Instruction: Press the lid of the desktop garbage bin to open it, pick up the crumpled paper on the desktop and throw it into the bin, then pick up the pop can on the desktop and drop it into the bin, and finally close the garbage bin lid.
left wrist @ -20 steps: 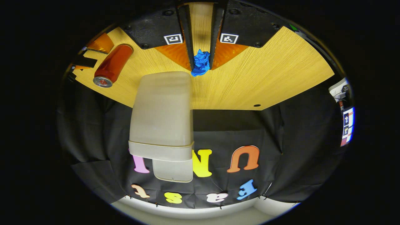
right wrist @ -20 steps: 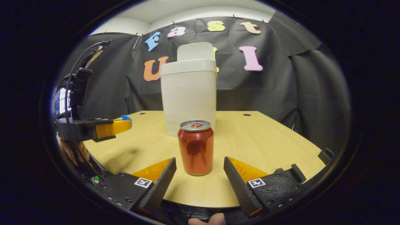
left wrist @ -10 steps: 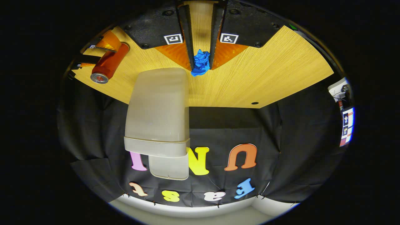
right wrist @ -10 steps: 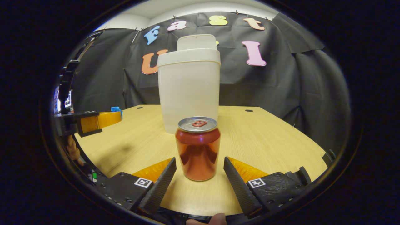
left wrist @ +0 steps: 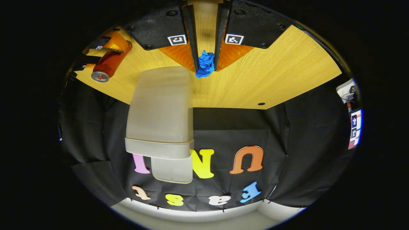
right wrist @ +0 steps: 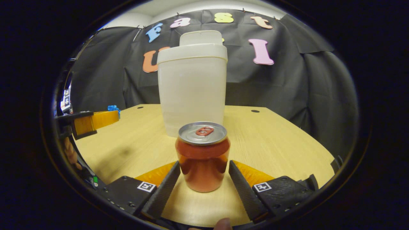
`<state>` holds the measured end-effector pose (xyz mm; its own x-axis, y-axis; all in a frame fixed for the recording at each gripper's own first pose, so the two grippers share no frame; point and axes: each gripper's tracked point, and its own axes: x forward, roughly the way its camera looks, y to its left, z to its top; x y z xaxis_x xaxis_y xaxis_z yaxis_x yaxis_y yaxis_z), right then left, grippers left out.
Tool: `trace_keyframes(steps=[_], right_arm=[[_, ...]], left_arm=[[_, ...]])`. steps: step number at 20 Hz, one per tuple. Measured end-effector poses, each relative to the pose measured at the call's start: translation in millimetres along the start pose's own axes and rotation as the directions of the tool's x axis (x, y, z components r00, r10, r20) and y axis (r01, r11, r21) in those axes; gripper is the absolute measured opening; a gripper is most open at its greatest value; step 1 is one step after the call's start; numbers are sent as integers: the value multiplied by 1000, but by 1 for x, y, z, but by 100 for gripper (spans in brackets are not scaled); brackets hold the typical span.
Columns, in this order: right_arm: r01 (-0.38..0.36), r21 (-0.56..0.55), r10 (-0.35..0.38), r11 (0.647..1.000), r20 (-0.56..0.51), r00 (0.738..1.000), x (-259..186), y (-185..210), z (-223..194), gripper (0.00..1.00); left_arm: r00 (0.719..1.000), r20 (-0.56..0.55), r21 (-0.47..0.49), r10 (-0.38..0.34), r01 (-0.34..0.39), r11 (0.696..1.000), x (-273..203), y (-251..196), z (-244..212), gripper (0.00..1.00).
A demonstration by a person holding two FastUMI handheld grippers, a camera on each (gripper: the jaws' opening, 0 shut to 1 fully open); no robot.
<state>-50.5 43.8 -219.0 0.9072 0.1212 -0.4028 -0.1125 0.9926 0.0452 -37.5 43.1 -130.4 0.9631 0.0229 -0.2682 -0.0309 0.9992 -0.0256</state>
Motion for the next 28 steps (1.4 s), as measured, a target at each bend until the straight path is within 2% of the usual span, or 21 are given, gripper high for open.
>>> trace_keyframes(steps=[6, 14, 19, 21, 28], right_arm=[[-5, 10, 6, 1000, -46, 999, 8, 0, -7, 95], [5, 26, -4, 1000, -53, 999, 7, -4, -4, 95], [-7, 26, 8, 1000, -58, 998, 8, -3, -3, 94], [-8, 35, 10, 999, -59, 998, 10, -4, -1, 82], [-29, 64, 31, 998, -29, 999, 3, -8, 9, 80]], left_arm=[[999, 36, 3, 12, -12, 1000, 2, 2, 18, 29], [999, 54, -25, 7, -6, 1000, 2, 3, 30, 29], [996, 84, -10, 15, -14, 1000, 3, 4, 46, 29], [995, 94, -3, 13, -12, 1000, 4, 3, 50, 29], [994, 112, 7, -10, 9, 1000, 9, -6, 64, 29]])
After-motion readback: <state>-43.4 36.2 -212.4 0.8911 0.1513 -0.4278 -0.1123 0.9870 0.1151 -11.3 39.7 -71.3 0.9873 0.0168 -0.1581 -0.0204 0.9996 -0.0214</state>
